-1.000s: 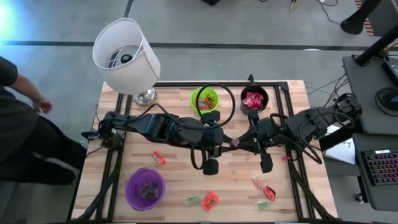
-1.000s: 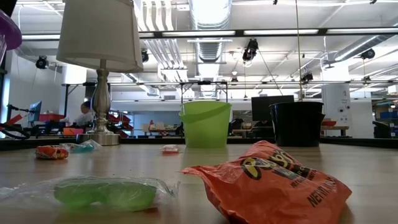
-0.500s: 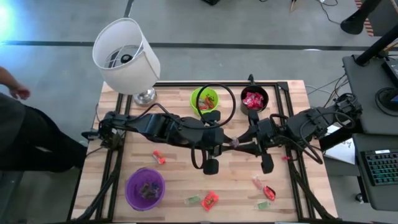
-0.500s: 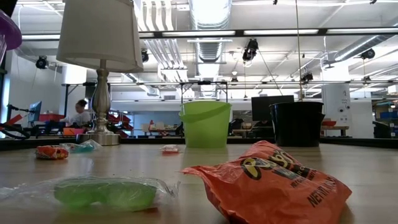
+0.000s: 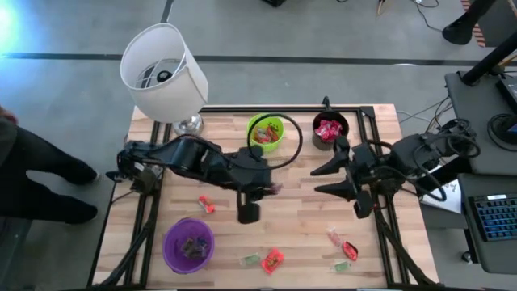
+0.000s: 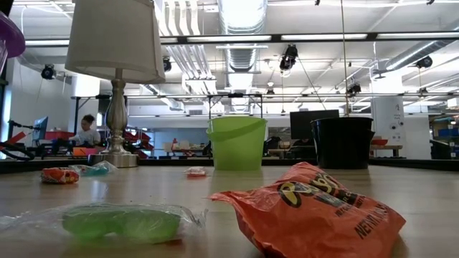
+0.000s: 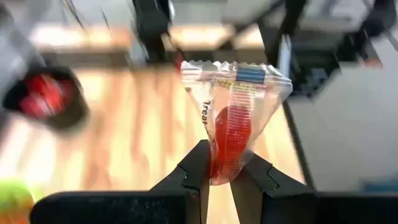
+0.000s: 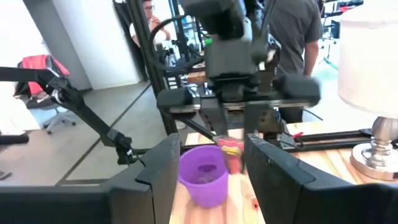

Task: Sort candy
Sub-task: Put the orange gummy into the violet bucket

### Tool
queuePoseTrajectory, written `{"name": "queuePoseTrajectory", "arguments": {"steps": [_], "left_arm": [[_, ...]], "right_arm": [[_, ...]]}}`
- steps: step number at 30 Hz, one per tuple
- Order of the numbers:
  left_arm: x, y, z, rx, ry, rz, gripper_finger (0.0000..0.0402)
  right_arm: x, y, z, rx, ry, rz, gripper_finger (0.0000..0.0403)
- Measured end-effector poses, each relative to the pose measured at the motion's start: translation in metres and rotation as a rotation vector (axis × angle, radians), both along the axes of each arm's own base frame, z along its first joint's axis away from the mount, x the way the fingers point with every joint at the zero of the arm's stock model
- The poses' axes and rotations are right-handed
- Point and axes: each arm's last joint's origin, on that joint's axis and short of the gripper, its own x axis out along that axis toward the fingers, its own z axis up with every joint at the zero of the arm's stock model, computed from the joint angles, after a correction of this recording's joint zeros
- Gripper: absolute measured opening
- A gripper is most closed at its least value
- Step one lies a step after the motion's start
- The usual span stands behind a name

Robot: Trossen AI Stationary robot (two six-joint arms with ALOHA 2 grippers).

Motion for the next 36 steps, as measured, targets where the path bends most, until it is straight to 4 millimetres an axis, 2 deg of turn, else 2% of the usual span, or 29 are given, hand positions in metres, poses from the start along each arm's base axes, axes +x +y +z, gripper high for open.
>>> {"name": "queuePoseTrajectory", "arguments": {"steps": [7, 12, 18, 24, 30, 36], "left_arm": [[-0.027, -0.009, -0.011, -0.162, 0.279, -0.049, 0.0034], [-0.049, -0.020, -0.022, -0.233, 0.524, -0.046, 0.0034], [-0.058, -0.045, -0.032, -0.269, 0.609, -0.105, 0.0034], [-0.060, -0.063, -0.069, -0.218, 0.765, -0.083, 0.0035], [-0.070, -0.067, -0.111, -0.164, 0.941, -0.028, 0.0035], [-0.087, -0.069, -0.134, -0.198, 1.061, -0.004, 0.0035]], "right_arm": [[-0.008, -0.004, 0.003, 0.000, -0.002, -0.001, 0.0165], [-0.008, -0.004, -0.007, -0.045, 0.092, -0.005, 0.0165], [-0.007, -0.004, -0.014, -0.034, 0.150, -0.011, 0.0159], [-0.007, -0.004, -0.014, -0.021, 0.160, -0.014, 0.0158], [-0.007, -0.004, -0.015, -0.022, 0.162, -0.014, 0.0153], [-0.008, -0.004, -0.017, -0.006, 0.185, -0.019, 0.0155]]}}
